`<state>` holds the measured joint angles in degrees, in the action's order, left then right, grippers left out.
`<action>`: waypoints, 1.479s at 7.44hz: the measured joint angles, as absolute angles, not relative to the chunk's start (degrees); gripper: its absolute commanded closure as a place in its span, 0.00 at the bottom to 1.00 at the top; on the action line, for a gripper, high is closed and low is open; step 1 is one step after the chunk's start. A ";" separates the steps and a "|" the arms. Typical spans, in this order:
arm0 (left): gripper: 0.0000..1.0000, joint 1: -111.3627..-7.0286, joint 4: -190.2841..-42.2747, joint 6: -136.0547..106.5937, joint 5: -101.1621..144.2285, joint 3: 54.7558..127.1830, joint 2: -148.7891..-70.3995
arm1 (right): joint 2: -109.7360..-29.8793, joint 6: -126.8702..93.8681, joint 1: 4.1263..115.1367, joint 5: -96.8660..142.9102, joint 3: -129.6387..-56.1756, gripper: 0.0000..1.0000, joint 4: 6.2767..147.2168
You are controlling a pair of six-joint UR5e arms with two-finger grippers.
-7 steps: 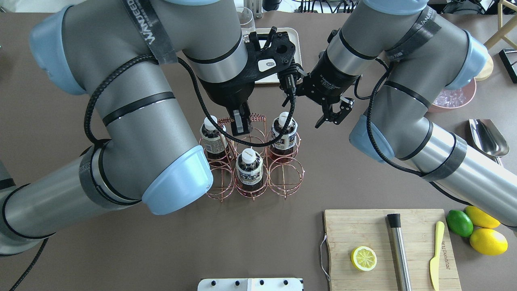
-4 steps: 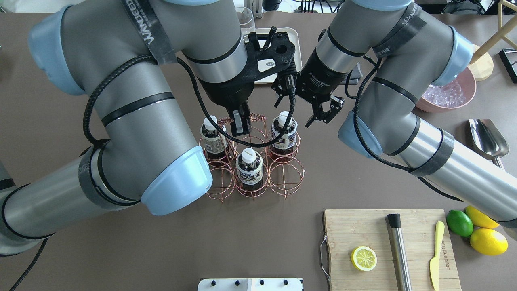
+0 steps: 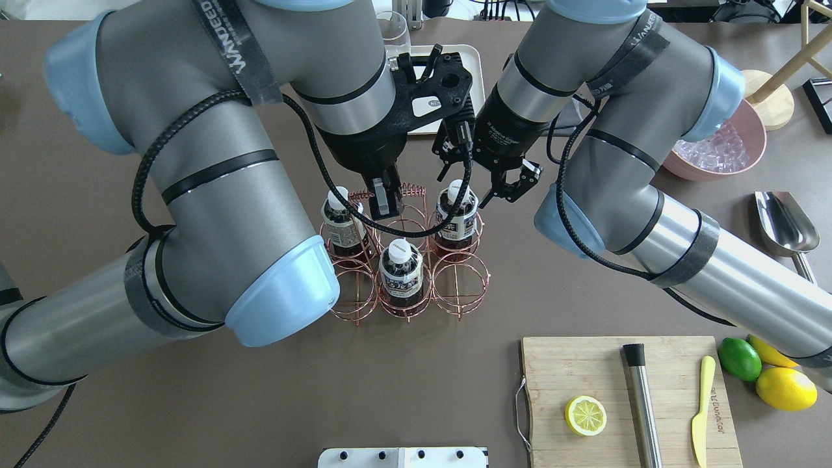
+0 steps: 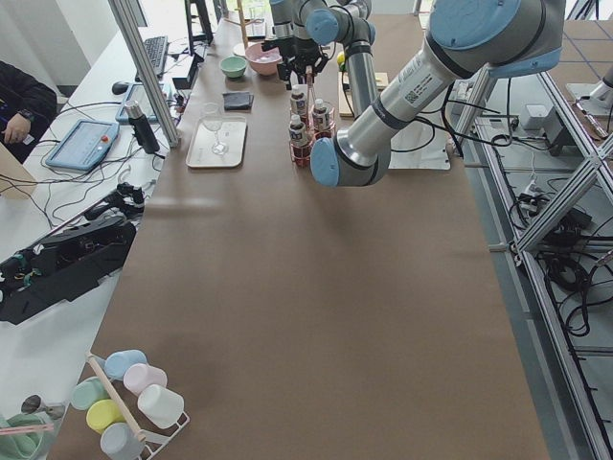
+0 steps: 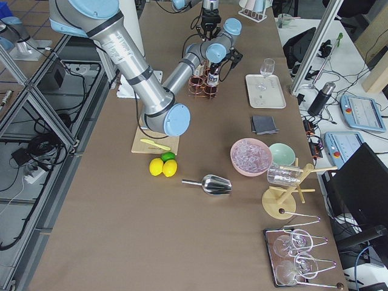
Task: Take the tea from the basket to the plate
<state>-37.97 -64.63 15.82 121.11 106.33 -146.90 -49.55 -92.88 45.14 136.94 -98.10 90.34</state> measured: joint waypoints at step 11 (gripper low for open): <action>1.00 -37.97 -64.74 15.90 121.03 106.26 -146.71 | -38.94 -85.63 58.63 145.15 -95.78 1.00 103.07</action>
<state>-37.97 -64.74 15.90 121.03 106.26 -146.71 -38.94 -85.63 58.63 145.15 -95.78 103.07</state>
